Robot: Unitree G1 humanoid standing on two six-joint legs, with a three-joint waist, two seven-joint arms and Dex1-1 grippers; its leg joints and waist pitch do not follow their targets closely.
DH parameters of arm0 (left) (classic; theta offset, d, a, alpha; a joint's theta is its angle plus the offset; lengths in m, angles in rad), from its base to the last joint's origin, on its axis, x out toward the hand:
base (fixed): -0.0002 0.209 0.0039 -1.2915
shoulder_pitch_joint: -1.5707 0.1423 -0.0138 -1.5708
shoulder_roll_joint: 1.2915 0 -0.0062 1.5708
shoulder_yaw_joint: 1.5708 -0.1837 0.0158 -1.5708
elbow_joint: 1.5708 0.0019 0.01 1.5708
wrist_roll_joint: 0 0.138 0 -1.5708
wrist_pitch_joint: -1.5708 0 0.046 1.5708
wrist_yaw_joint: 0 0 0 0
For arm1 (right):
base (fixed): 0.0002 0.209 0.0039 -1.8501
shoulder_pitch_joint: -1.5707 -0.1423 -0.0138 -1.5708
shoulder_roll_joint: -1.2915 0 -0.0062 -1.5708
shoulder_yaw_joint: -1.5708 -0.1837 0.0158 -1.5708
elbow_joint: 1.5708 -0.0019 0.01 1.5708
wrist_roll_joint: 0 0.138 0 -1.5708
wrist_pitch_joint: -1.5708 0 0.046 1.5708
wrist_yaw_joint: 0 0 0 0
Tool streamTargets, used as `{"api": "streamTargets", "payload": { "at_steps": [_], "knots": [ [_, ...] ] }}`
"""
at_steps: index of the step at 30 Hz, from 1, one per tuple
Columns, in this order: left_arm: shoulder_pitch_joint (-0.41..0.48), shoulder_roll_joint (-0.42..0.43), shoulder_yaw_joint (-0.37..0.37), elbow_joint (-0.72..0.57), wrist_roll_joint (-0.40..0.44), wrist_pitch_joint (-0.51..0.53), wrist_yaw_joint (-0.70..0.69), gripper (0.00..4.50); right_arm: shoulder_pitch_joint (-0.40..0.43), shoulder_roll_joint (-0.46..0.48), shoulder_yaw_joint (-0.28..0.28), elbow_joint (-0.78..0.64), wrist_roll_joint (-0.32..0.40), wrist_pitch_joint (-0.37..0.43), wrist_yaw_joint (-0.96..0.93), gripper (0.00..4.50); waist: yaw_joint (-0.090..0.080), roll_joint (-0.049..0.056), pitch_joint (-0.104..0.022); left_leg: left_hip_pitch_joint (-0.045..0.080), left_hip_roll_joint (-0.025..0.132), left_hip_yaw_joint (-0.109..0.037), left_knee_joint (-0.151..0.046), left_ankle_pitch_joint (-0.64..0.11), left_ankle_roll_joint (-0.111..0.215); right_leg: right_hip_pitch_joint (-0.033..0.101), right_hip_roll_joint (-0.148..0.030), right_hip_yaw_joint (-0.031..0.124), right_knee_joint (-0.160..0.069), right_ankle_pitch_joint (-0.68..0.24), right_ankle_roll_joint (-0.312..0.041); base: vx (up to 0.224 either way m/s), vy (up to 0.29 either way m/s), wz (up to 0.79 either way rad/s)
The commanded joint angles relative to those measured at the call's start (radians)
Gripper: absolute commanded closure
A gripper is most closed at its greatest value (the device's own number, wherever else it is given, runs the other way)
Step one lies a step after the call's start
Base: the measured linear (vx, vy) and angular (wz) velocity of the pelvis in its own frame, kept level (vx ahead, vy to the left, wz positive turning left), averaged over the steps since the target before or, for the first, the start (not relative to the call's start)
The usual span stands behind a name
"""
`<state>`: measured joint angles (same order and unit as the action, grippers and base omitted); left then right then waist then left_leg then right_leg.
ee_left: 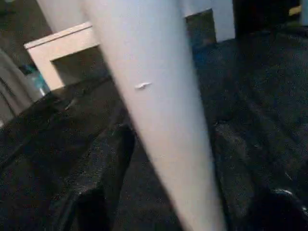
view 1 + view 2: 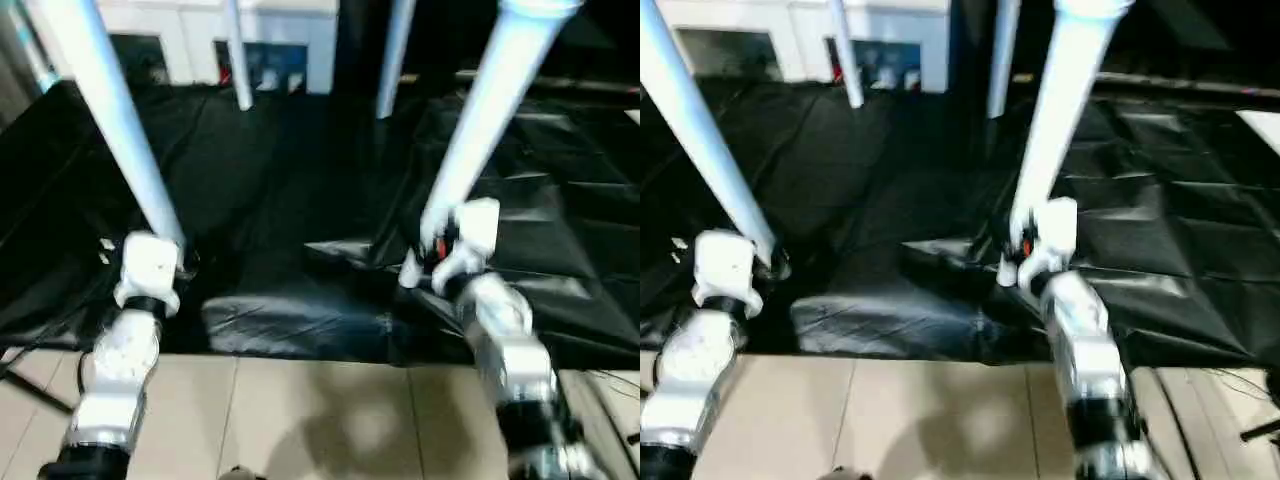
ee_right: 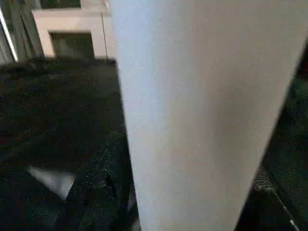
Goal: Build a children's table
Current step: Flip table
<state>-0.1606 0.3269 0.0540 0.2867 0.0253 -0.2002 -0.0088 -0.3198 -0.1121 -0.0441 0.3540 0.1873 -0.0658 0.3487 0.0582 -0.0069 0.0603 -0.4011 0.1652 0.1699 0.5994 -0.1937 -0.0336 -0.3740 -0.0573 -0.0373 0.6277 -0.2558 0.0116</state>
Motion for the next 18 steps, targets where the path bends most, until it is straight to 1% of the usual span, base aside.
{"api": "streamTargets", "payload": {
  "at_steps": [1,2,3,4,5,6,7,8,9,10,11,12,13,14,15,16,17,18],
  "knots": [
    [0.008,0.007,0.008,-0.034,-0.004,0.004,-0.013,1.12,0.012,0.005,-0.010,-0.045,0.010,0.014,-0.012,1.90,0.007,0.012,-0.062,0.030,0.065,-0.026,-0.065,-0.008,0.060,0.034,-0.079,0.046,-0.041,0.400,-0.213,0.000,0.000,0.00],
    [0.013,0.008,0.012,-0.043,-0.005,0.005,-0.015,1.02,0.020,0.006,-0.011,-0.056,0.011,0.014,-0.014,1.78,0.007,0.011,-0.059,0.027,0.066,-0.026,-0.066,-0.008,0.068,0.034,-0.080,0.044,-0.040,0.411,-0.211,0.000,0.000,0.00],
    [0.027,0.013,0.024,-0.069,-0.005,0.006,-0.019,0.88,0.044,0.007,-0.015,-0.090,0.015,0.017,-0.023,1.63,0.009,0.013,-0.058,0.028,0.069,-0.027,-0.069,-0.023,0.068,0.034,-0.081,0.043,-0.041,0.390,-0.206,0.000,0.000,0.00],
    [0.027,0.013,0.024,-0.069,-0.005,0.006,-0.019,0.77,0.044,0.007,-0.015,-0.090,0.015,0.017,-0.023,1.53,0.009,0.013,-0.058,0.028,0.069,-0.027,-0.069,-0.023,0.068,0.034,-0.081,0.043,-0.041,0.390,-0.206,0.000,0.000,0.00],
    [0.049,0.018,0.035,-0.103,-0.009,0.009,-0.026,0.66,0.075,0.008,-0.020,-0.138,0.025,0.030,-0.029,1.44,0.009,0.013,-0.054,0.028,0.071,-0.028,-0.073,-0.056,0.064,0.033,-0.081,0.043,-0.045,0.351,-0.197,0.000,0.000,0.00],
    [0.059,0.020,0.039,-0.119,-0.012,0.010,-0.029,0.66,0.089,0.007,-0.022,-0.159,0.027,0.037,-0.031,1.44,0.009,0.016,-0.054,0.029,0.072,-0.029,-0.074,-0.066,0.060,0.033,-0.082,0.043,-0.045,0.337,-0.197,0.000,0.000,0.00],
    [0.092,0.022,0.047,-0.163,-0.021,0.015,-0.035,0.56,0.125,0.004,-0.022,-0.214,0.038,0.057,-0.031,1.33,0.010,0.016,-0.050,0.028,0.073,-0.029,-0.076,-0.087,0.052,0.033,-0.082,0.045,-0.049,0.312,-0.189,0.000,0.000,0.00],
    [0.115,0.023,0.052,-0.193,-0.028,0.019,-0.038,0.56,0.151,0.002,-0.022,-0.253,0.045,0.071,-0.031,1.33,0.010,0.015,-0.048,0.027,0.075,-0.030,-0.080,-0.105,0.047,0.034,-0.081,0.044,-0.052,0.298,-0.180,0.000,0.000,0.00],
    [0.135,0.022,0.056,-0.218,-0.034,0.020,-0.040,0.43,0.171,0.000,-0.020,-0.283,0.047,0.079,-0.030,1.20,0.010,0.016,-0.050,0.029,0.075,-0.030,-0.080,-0.113,0.045,0.033,-0.081,0.044,-0.052,0.292,-0.179,0.000,0.000,0.00],
    [0.135,0.022,0.056,-0.218,-0.034,0.020,-0.040,0.32,0.171,0.000,-0.020,-0.283,0.047,0.079,-0.030,1.10,0.009,0.018,-0.047,0.029,0.073,-0.030,-0.081,-0.125,0.042,0.030,-0.079,0.044,-0.054,0.275,-0.179,0.000,0.000,0.00],
    [0.167,0.014,0.062,-0.261,-0.048,0.025,-0.040,0.19,0.202,-0.004,-0.017,-0.327,0.054,0.092,-0.026,0.99,0.008,0.017,-0.041,0.030,0.073,-0.030,-0.089,-0.184,0.027,0.027,-0.080,0.045,-0.062,0.182,-0.181,0.000,0.000,0.00],
    [0.241,-0.016,0.069,-0.360,-0.087,0.037,-0.036,0.11,0.267,-0.014,-0.012,-0.419,0.053,0.121,-0.032,0.91,0.009,0.017,-0.038,0.029,0.076,-0.031,-0.092,-0.202,0.022,0.027,-0.082,0.046,-0.066,0.149,-0.178,0.000,0.000,0.00],
    [0.252,-0.021,0.069,-0.374,-0.094,0.038,-0.036,0.11,0.276,-0.015,-0.012,-0.431,0.051,0.125,-0.034,0.91,0.011,0.017,-0.034,0.025,0.085,-0.034,-0.098,-0.218,0.015,0.030,-0.085,0.048,-0.068,0.122,-0.170,0.000,0.000,0.00],
    [0.292,-0.045,0.069,-0.431,-0.130,0.050,-0.035,0.04,0.311,-0.020,-0.012,-0.479,0.042,0.140,-0.047,0.78,0.011,0.017,-0.031,0.029,0.083,-0.033,-0.101,-0.248,0.008,0.026,-0.082,0.048,-0.073,0.084,-0.167,0.000,0.000,0.00],
    [0.325,-0.076,0.063,-0.488,-0.189,0.077,-0.039,0.04,0.342,-0.026,-0.015,-0.525,0.029,0.151,-0.062,0.78,0.010,0.015,-0.031,0.030,0.081,-0.031,-0.101,-0.258,0.004,0.024,-0.081,0.049,-0.075,0.064,-0.168,0.000,0.000,0.00],
    [0.342,-0.087,0.046,-0.527,-0.221,0.108,-0.045,0.04,0.360,-0.027,-0.018,-0.556,0.029,0.163,-0.070,0.78,0.014,0.014,-0.028,0.028,0.081,-0.030,-0.103,-0.273,-0.007,0.023,-0.083,0.051,-0.078,0.024,-0.167,0.000,0.000,0.00],
    [0.342,-0.087,0.046,-0.527,-0.221,0.108,-0.045,0.04,0.360,-0.027,-0.018,-0.556,0.029,0.163,-0.070,0.78,0.012,0.013,-0.024,0.028,0.076,-0.029,-0.104,-0.307,-0.010,0.016,-0.080,0.053,-0.087,-0.041,-0.155,0.000,0.000,0.00],
    [0.355,-0.093,0.034,-0.552,-0.241,0.127,-0.050,0.04,0.374,-0.028,-0.019,-0.578,0.028,0.170,-0.075,0.78,0.011,0.012,-0.023,0.029,0.073,-0.029,-0.104,-0.322,-0.014,0.014,-0.080,0.054,-0.091,-0.082,-0.146,0.000,0.000,0.00]
  ]
}}
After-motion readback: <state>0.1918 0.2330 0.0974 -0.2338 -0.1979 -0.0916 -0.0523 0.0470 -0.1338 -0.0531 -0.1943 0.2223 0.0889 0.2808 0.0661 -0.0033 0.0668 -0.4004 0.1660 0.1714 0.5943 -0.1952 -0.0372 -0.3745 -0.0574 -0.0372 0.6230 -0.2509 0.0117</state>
